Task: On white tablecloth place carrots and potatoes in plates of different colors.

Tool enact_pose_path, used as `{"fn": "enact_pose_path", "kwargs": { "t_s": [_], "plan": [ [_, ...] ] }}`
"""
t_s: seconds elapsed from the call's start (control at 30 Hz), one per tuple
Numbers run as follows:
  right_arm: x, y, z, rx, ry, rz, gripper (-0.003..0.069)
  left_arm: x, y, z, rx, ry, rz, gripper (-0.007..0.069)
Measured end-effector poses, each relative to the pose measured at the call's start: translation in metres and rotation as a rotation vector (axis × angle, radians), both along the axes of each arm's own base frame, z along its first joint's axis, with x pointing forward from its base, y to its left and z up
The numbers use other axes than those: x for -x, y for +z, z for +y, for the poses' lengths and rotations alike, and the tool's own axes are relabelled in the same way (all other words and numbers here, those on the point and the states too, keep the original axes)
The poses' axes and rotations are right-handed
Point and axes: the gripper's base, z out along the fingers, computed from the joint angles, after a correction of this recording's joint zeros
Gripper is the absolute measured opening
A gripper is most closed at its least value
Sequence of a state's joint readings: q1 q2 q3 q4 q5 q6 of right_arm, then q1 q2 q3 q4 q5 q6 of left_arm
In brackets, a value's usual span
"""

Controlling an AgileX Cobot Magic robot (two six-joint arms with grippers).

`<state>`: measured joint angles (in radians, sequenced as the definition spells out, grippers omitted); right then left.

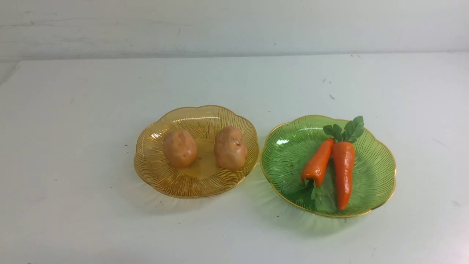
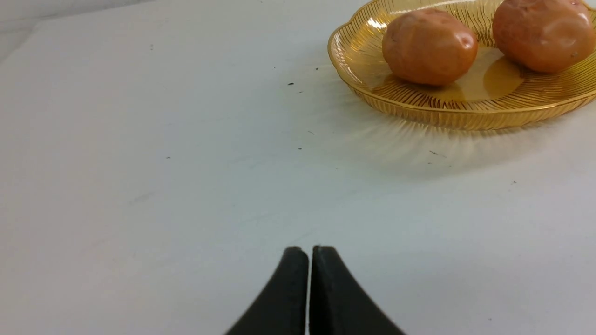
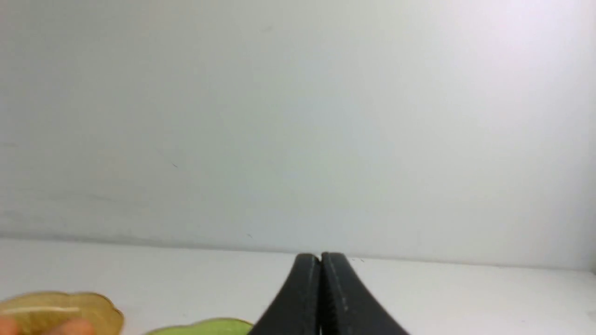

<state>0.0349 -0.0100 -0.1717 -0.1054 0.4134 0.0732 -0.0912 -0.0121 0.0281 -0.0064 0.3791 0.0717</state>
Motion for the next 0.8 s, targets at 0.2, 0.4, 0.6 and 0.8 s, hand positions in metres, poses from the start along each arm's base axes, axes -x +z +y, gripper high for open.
{"fn": "enact_pose_path", "kwargs": {
  "t_s": [0.2,0.4,0.6,0.8],
  "plan": [
    [-0.01,-0.063,0.0,-0.006,-0.011,0.188,-0.0015,0.0,0.0,0.0,0.0,0.0,0.0,-0.0003],
    [-0.01,-0.063,0.0,-0.018,-0.007,0.174,-0.0015,0.0,0.0,0.0,0.001,0.0,-0.001,-0.0003],
    [-0.01,-0.064,0.0,-0.018,-0.007,0.175,-0.0015,0.0,0.0,0.0,0.001,0.0,-0.001,-0.0003],
    [-0.01,-0.064,0.0,-0.018,-0.007,0.175,-0.0015,0.0,0.0,0.0,0.001,0.0,-0.001,-0.0003]
  ]
}}
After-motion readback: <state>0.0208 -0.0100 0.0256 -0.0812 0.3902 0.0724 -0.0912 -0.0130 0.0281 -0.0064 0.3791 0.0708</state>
